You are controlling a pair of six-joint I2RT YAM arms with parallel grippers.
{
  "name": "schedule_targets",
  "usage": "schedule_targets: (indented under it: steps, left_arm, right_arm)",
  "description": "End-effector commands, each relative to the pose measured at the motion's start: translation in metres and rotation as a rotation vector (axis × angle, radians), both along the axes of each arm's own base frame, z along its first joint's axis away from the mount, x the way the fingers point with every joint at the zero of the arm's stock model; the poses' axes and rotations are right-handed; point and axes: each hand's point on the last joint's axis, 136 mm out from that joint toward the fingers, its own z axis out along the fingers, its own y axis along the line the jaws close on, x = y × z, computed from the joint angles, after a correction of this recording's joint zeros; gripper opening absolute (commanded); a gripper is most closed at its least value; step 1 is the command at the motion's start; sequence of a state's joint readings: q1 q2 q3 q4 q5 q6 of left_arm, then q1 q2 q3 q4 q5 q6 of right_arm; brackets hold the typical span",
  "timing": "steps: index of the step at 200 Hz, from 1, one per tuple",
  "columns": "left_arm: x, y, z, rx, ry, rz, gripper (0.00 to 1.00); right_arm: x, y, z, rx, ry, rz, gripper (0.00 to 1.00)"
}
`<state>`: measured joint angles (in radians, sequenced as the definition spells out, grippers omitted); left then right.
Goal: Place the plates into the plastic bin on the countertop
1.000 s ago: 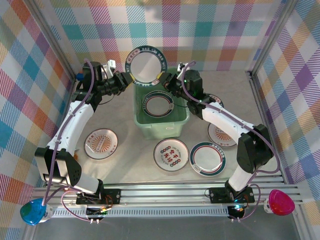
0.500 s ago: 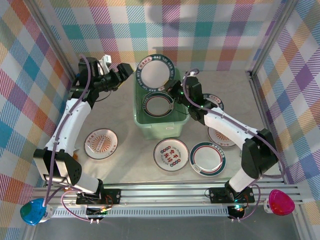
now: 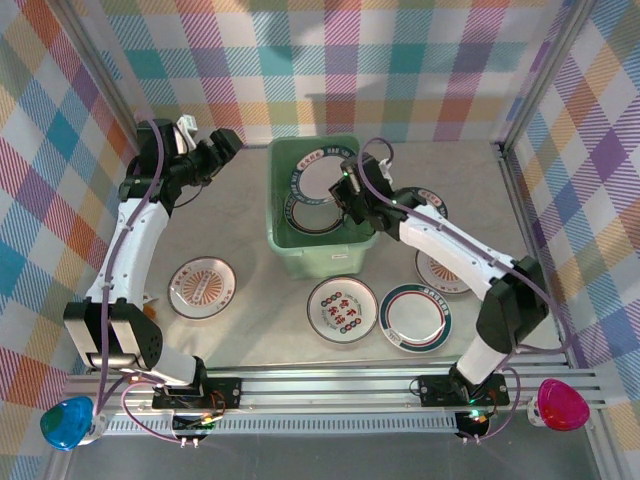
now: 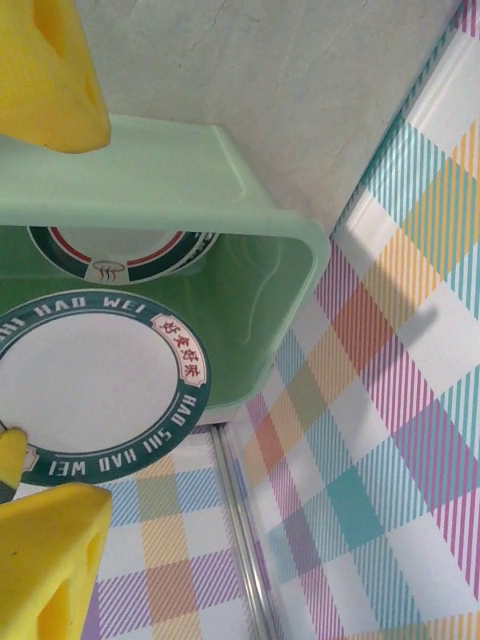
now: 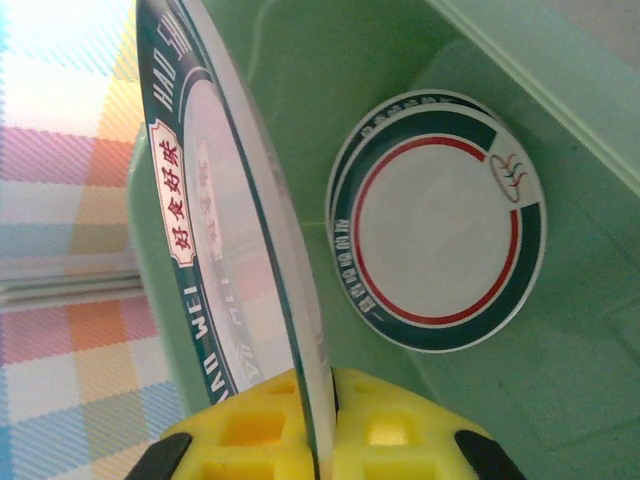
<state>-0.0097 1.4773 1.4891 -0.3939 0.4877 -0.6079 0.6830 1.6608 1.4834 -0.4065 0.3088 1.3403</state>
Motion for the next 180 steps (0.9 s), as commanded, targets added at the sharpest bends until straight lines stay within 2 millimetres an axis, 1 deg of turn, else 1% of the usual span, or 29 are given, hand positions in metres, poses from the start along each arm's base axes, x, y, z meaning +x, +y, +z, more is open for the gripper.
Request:
schedule_targets:
  steps: [1,42,63,83,84,94,117,138,158,180]
  left_arm:
    - [0.004,0.005,-0.014,0.016,0.032,-0.003,0.86]
    - [0.010,0.006,-0.028,0.019,0.069,-0.004,0.86]
    - [0.012,0.004,-0.038,0.011,0.095,-0.014,0.86]
    - [0.011,0.000,-0.049,-0.004,0.125,-0.032,0.86]
    - [0.011,0.000,-0.049,-0.006,0.127,-0.034,0.86]
    - [0.010,-0.004,-0.056,-0.025,0.146,-0.055,0.86]
    - [0.005,-0.017,-0.067,-0.067,0.190,-0.113,0.86]
    - [-0.002,-0.028,-0.074,-0.055,0.215,-0.148,0.86]
    - [-0.007,-0.030,-0.080,-0.045,0.231,-0.154,0.86]
    - [-0.011,-0.032,-0.085,-0.043,0.244,-0.159,0.85]
  right_arm:
    - [0.001,-0.001,-0.013,-0.003,0.076,-0.070,0.00]
    - [0.004,0.010,-0.041,0.008,0.210,-0.111,0.00]
    - [0.007,0.017,-0.048,0.023,0.253,-0.132,0.00]
    - [0.010,0.019,-0.053,0.036,0.280,-0.163,0.00]
    - [0.010,0.019,-0.056,0.031,0.287,-0.165,0.00]
    - [0.011,0.022,-0.057,0.031,0.304,-0.168,0.00]
    - [0.006,0.026,-0.074,0.028,0.395,-0.188,0.00]
    - [0.004,0.029,-0.087,0.031,0.437,-0.211,0.00]
    - [0.006,0.030,-0.094,0.029,0.448,-0.236,0.00]
    - [0.011,0.036,-0.097,0.050,0.443,-0.250,0.00]
